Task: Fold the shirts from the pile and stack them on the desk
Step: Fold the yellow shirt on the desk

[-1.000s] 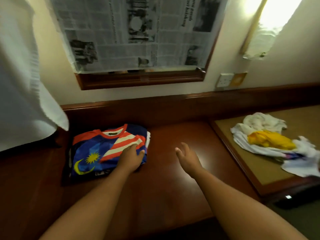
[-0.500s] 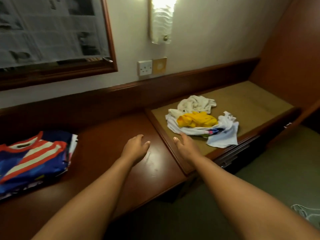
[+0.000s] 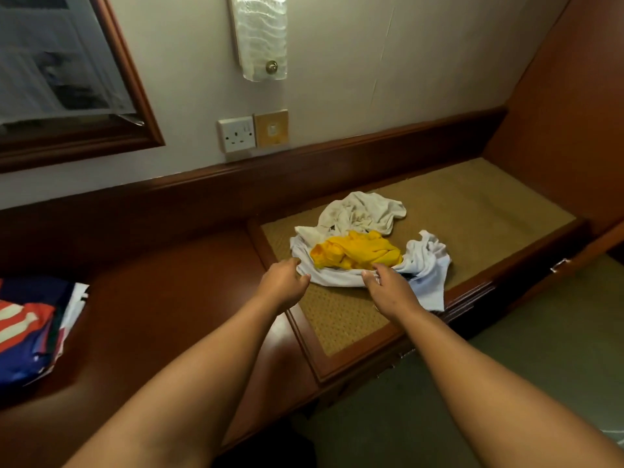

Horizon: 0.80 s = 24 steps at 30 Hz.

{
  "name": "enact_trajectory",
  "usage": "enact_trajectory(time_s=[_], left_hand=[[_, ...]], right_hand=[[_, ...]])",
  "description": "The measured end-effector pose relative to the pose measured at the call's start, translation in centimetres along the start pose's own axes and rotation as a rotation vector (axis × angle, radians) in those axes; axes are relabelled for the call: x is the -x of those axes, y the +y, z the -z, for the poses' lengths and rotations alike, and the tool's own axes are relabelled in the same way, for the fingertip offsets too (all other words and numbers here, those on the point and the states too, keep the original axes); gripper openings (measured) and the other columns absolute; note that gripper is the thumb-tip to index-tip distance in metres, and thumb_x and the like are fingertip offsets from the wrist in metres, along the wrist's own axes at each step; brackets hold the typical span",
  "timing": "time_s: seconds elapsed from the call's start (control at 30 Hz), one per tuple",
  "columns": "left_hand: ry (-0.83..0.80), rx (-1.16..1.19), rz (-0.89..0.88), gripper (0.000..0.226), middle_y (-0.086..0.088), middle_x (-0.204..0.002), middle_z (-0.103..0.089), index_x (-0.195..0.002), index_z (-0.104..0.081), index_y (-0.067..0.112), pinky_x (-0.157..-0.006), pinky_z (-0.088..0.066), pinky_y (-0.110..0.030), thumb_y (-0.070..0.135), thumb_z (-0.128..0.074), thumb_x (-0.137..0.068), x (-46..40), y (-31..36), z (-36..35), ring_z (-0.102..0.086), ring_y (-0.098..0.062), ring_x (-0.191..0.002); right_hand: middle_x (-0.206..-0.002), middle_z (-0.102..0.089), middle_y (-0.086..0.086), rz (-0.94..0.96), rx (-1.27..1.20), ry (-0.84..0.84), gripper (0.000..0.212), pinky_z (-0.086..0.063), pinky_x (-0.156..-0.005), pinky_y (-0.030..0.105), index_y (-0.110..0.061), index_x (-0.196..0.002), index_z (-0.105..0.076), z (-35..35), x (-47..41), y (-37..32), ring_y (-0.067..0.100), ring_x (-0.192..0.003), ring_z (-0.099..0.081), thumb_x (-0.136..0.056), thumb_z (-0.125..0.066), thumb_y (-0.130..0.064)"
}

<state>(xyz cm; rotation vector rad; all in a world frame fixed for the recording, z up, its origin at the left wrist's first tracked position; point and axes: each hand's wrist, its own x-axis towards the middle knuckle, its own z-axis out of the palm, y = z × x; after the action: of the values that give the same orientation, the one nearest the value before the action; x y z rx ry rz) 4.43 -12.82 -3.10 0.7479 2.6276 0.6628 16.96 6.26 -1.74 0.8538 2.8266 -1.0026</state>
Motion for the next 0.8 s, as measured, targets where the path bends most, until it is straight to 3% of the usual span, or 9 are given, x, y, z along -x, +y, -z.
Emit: enact_trajectory(time_s=[0.37, 0.5, 0.6, 0.7, 0.8], left_hand=[[-0.098, -0.194, -0.073, 0.055, -0.011, -0.135, -0.051, -0.139, -0.042, 0.016, -0.094, -0.044, -0.042, 0.035, -0.056, -0.09, -13.0, 0.4, -4.0, -0.048, -0.031, -0.122], [-0.131, -0.296, -0.092, 0.049, -0.013, -0.123, -0.052, -0.134, -0.043, 0.013, -0.087, -0.046, -0.041, 0.025, -0.056, -0.088, -14.8, 0.9, -5.9, -0.05, -0.033, -0.112], [-0.137, -0.303, -0.04, 0.032, -0.017, -0.112, -0.054, -0.119, -0.05, 0.006, -0.081, -0.047, -0.04, 0.016, -0.052, -0.088, -15.7, 1.5, -7.4, -0.053, -0.035, -0.103], [-0.144, -0.313, 0.019, 0.018, -0.019, -0.105, -0.056, -0.103, -0.055, 0.002, -0.076, -0.045, -0.039, 0.009, -0.047, -0.089, -16.1, 2.1, -8.0, -0.057, -0.035, -0.096], [-0.067, -0.239, 0.1, 0.028, -0.018, -0.116, -0.049, -0.115, -0.052, 0.006, -0.08, -0.046, -0.039, 0.018, -0.05, -0.09, -15.8, 2.7, -8.7, -0.053, -0.035, -0.107]], right_hand=[[-0.149, -0.039, 0.014, -0.011, 0.1, -0.098, 0.054, -0.034, -0.107, 0.037, -0.009, -0.145, -0.037, -0.5, -13.6, 3.0, 0.031, -0.135, -0.037, -0.1, -0.046, -0.036], [-0.151, -0.033, 0.009, 0.064, 0.399, -0.214, 0.062, -0.03, -0.11, 0.04, -0.017, -0.148, -0.029, -1.2, -16.2, 4.5, 0.028, -0.138, -0.032, -0.095, -0.053, -0.036], [-0.148, -0.033, 0.005, 0.083, 0.547, -0.225, 0.062, -0.024, -0.11, 0.046, -0.023, -0.148, -0.025, -1.3, -17.4, 5.3, 0.029, -0.137, -0.03, -0.093, -0.054, -0.034], [-0.138, -0.045, 0.006, 0.127, 0.608, -0.164, 0.045, -0.027, -0.107, 0.042, -0.02, -0.137, -0.04, -0.5, -18.9, 6.6, 0.028, -0.13, -0.037, -0.094, -0.05, -0.028], [-0.126, -0.053, 0.009, 0.186, 0.497, -0.163, 0.026, -0.034, -0.1, 0.038, -0.015, -0.118, -0.055, 1.0, -20.3, 7.9, 0.03, -0.122, -0.044, -0.094, -0.05, -0.021]])
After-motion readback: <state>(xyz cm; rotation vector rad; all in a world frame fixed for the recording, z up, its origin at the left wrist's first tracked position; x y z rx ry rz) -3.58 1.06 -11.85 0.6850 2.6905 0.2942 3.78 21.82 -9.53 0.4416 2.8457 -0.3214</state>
